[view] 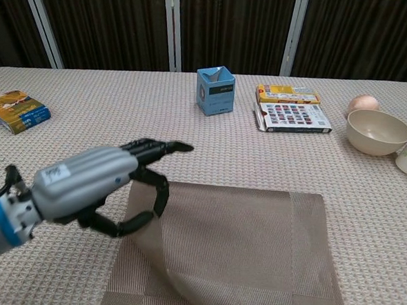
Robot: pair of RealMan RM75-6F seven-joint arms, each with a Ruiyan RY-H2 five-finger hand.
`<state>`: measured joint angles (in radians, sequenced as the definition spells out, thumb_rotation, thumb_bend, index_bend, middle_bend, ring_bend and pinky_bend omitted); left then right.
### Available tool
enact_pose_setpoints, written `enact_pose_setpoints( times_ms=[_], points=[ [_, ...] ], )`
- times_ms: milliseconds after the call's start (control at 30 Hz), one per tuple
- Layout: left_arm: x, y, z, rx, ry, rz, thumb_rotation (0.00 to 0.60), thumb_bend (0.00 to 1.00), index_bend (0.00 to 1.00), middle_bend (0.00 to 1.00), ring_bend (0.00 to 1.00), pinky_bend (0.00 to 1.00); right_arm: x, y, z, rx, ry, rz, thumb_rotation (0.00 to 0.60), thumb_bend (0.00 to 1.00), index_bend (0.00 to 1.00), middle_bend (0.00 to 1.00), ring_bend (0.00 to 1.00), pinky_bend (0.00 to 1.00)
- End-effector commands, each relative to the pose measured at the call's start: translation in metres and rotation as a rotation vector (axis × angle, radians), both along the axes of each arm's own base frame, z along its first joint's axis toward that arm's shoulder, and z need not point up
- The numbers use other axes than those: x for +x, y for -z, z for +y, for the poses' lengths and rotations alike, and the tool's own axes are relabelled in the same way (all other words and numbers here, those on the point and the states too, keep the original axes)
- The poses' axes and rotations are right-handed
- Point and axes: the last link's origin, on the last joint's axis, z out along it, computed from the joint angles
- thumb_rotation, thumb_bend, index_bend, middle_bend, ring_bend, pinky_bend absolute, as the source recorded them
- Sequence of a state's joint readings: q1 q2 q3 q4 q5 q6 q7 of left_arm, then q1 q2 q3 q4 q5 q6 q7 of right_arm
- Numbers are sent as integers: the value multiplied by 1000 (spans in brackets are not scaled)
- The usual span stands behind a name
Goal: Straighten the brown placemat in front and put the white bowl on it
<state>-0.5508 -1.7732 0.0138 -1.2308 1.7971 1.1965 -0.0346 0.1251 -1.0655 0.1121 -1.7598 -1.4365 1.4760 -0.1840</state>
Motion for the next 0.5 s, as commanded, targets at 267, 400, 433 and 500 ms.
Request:
enact_pose_setpoints(
  times_ms=[267, 400, 433, 500],
  points=[
    [29, -54, 149, 208, -272, -26, 600, 484, 714, 0, 0, 0, -6, -1, -6, -16, 39, 25, 600, 0, 0, 0, 0, 0],
    [1, -71, 173, 266, -370, 11, 600, 487, 717, 0, 0, 0, -9, -1, -8, -17, 53, 31, 600, 0, 0, 0, 0, 0],
    [-8, -76, 177, 285, -388, 26, 600, 488, 718, 0, 0, 0, -9, -1, -9, -16, 53, 32, 600, 0, 0, 0, 0, 0],
    [-22, -81, 180, 299, -421, 36, 600, 489, 719, 0, 0, 0, -8, 0, -9, -13, 52, 34, 600, 0, 0, 0, 0, 0]
  ],
)
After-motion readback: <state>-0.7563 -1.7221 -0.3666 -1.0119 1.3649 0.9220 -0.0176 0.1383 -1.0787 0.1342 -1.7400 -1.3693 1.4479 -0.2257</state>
